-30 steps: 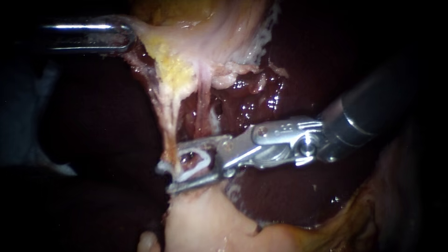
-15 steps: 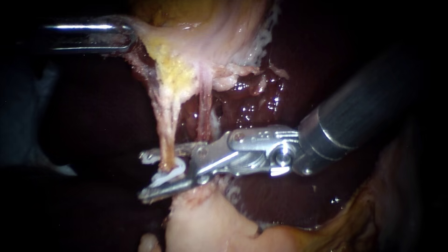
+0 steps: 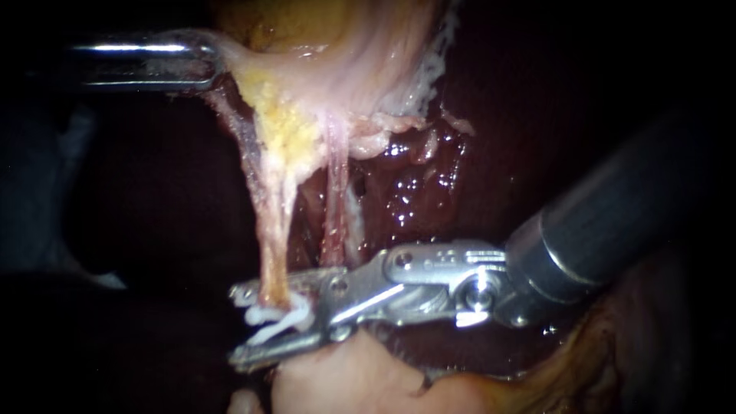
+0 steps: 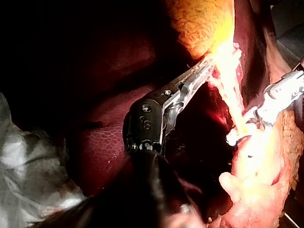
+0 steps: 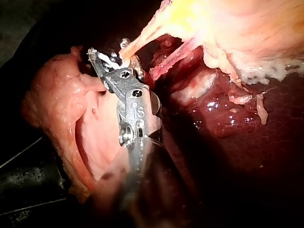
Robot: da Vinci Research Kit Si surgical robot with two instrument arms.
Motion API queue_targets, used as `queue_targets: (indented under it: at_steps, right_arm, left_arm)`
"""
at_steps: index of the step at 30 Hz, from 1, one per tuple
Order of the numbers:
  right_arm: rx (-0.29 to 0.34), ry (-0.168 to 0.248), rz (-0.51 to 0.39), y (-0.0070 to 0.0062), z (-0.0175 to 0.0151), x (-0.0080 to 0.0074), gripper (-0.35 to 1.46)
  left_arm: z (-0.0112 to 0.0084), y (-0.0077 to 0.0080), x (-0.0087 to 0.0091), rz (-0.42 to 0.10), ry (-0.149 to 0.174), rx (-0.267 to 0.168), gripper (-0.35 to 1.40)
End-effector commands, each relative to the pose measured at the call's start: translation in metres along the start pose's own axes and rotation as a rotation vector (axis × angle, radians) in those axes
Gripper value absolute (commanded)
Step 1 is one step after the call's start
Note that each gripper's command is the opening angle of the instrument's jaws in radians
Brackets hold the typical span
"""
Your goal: Clipping second clip left tube
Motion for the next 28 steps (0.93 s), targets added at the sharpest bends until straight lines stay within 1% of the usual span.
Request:
queue_targets:
  at_steps: [1,3,5,10,13,16,17,19,20,28]
  right_arm:
    - [-0.002,0.0,0.012,0.0,-0.0002,-0.0001,0.24]
    - [-0.001,0.001,0.023,0.0002,-0.0003,-0.0002,0.16]
    - [-0.001,0.002,0.029,0.0004,-0.0004,-0.0003,0.04]
    - [-0.014,0.003,0.036,0.0008,-0.0007,-0.0004,-0.16]
    - [-0.013,0.004,0.042,0.001,-0.0008,-0.0005,-0.34]
    - [-0.013,0.01,0.077,0.0012,-0.001,-0.0004,-0.35]
    - [-0.01,0.003,0.096,0.0014,-0.001,-0.0004,-0.35]
    - [-0.001,-0.02,0.098,0.0015,-0.0011,-0.0005,-0.35]
    - [-0.001,-0.022,0.103,0.0015,-0.0011,-0.0006,-0.35]
    - [0.001,-0.023,0.108,0.0018,-0.0013,-0.0007,-0.35]
  left_arm:
    - [0.0,0.0,0.0,0.0,0.0,0.0,-0.35]
    - [0.0,0.0,0.0,0.0,0.0,0.0,-0.35]
    - [0.0,0.0,0.0,0.0,0.0,0.0,-0.35]
    - [0.0,0.0,0.0,0.0,0.0,0.0,-0.35]
    - [0.0,0.0,0.0,0.0,0.0,0.0,-0.35]
    - [0.0,0.0,0.0,0.0,0.0,0.0,-0.35]
    - [0.0,0.0,0.0,0.0,0.0,0.0,-0.35]
    - [0.0,0.0,0.0,0.0,0.0,0.0,-0.35]
    - [0.0,0.0,0.0,0.0,0.0,0.0,-0.35]
    - [0.0,0.0,0.0,0.0,0.0,0.0,-0.35]
